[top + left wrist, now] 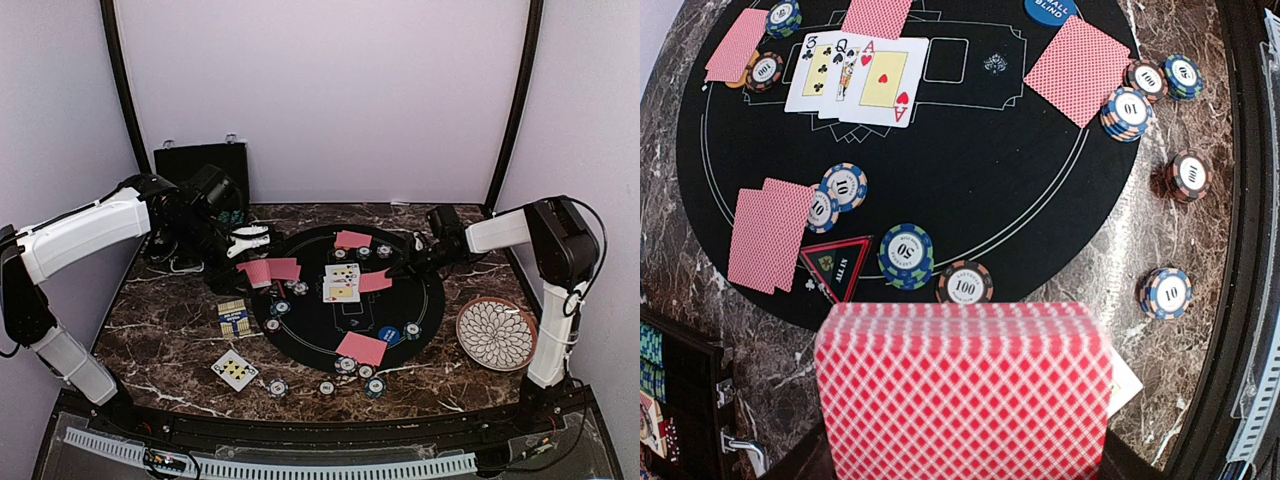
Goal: Distribute texas hold em gaming equipment
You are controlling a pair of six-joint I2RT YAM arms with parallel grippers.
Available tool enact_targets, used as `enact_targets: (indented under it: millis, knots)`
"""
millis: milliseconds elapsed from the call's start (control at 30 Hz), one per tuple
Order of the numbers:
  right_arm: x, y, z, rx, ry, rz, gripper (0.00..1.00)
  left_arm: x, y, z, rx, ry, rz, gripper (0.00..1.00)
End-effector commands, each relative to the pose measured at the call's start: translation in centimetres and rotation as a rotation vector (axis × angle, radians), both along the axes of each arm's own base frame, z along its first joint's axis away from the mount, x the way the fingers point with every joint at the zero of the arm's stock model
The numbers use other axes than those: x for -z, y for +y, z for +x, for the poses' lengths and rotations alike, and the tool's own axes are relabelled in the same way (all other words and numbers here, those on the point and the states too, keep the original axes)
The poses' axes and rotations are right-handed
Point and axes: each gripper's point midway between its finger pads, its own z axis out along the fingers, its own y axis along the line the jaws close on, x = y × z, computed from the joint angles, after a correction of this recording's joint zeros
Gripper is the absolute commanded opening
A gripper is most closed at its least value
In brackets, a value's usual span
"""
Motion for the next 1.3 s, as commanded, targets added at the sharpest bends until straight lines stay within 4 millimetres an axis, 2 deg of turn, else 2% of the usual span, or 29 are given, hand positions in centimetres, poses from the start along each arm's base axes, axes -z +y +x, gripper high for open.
enact_targets:
  millis: [0, 67, 133, 300, 467, 567, 667, 767, 867, 967, 1067, 1167, 1267]
  knots:
    - [0.8, -0.9, 0.9, -0.003, -0.019, -0.066, 0.00, -1.0, 0.2, -0.4, 0.005, -0.006, -0.019, 0.00]
    - [1.2, -1.1, 0.8, -0.008, -0.015, -0.089, 0.01, -0.9, 0.2, -0.4, 0.004, -0.005, -0.018, 0.00]
    - [1.3, -1.3, 0.7, -0.012, -0.010, -0.103, 0.08, -1.0, 0.2, -0.4, 0.004, -0.004, -0.019, 0.00]
    - [0.4, -1.9, 1.2, -0.002, -0.035, -0.150, 0.35, -1.2, 0.2, -0.4, 0.003, -0.003, -0.022, 0.00]
    - [-3.0, -2.5, 1.9, 0.031, -0.119, -0.189, 0.54, -1.3, 0.1, -0.4, 0.004, -0.006, -0.025, 0.00]
    - [-6.0, -1.2, 1.6, 0.018, -0.185, -0.166, 0.59, -1.3, 0.0, -0.4, 0.004, 0.000, -0.025, 0.00]
    - [-9.0, 1.6, 0.3, -0.016, -0.236, -0.098, 0.64, -1.4, -0.1, -0.4, 0.003, 0.004, -0.030, 0.00]
    - [-11.8, 5.8, -2.1, -0.079, -0.271, 0.021, 0.68, -1.4, -0.3, -0.4, 0.002, 0.011, -0.038, 0.00]
    - [-14.0, 10.9, -5.2, -0.169, -0.293, 0.149, 0.71, -1.5, -0.4, -0.3, 0.000, 0.011, -0.044, 0.00]
    - [-15.6, 15.0, -7.8, -0.235, -0.293, 0.253, 0.73, -1.4, -0.5, -0.2, -0.003, 0.017, -0.045, 0.00]
    - [-17.2, 18.3, -9.5, -0.286, -0.300, 0.337, 0.74, -1.4, -0.7, -0.1, -0.004, 0.019, -0.048, 0.00]
    - [-18.1, 20.8, -10.8, -0.329, -0.295, 0.389, 0.74, -1.5, -0.7, -0.1, -0.007, 0.019, -0.050, 0.00]
    - [-18.1, 22.8, -11.8, -0.370, -0.276, 0.415, 0.74, -1.5, -0.7, -0.1, -0.005, 0.020, -0.052, 0.00]
